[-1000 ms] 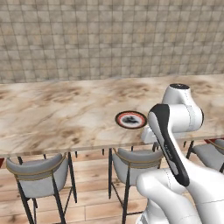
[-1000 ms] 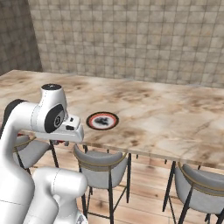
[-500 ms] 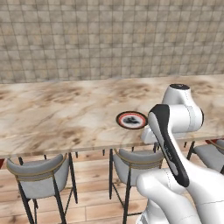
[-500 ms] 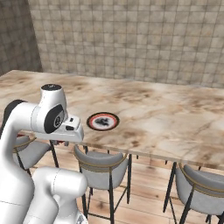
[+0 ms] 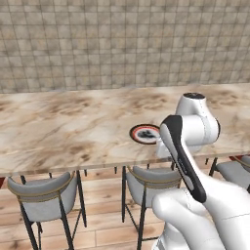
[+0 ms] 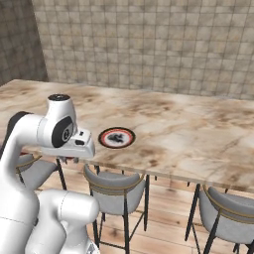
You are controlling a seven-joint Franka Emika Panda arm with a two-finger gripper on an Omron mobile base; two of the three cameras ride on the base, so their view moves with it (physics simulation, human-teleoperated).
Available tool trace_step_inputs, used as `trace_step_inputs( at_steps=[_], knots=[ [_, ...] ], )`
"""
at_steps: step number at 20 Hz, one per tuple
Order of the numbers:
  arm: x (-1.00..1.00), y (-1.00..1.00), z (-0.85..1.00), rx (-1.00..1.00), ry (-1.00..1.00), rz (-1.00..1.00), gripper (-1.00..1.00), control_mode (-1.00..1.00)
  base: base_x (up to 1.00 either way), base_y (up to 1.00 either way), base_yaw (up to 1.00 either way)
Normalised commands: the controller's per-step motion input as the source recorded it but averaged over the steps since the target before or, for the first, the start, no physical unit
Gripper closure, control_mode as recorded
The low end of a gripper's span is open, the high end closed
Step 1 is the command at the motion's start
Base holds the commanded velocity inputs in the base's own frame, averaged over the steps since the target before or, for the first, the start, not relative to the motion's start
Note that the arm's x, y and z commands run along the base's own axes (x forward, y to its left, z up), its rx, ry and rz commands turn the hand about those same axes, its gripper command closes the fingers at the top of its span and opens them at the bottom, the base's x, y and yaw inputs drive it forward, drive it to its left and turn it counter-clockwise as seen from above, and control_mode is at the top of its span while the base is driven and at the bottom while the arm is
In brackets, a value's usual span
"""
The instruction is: Take the steak from the fridge and place it on the digital scale on the counter by the fridge. Wait a few seconds for a reading, then move it to the plate on the dining counter.
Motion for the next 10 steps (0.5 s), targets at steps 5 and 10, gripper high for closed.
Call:
trace_step_inputs(
  at_steps=[5,10],
  knots=[
    [0.9,0.25,0.0,-0.1,0.19,0.06,1.0,-1.0,0.0,0.0,0.0],
    [1.0,0.01,0.01,-0.02,0.13,0.04,1.0,-1.0,0.0,0.0,0.0]
  ],
)
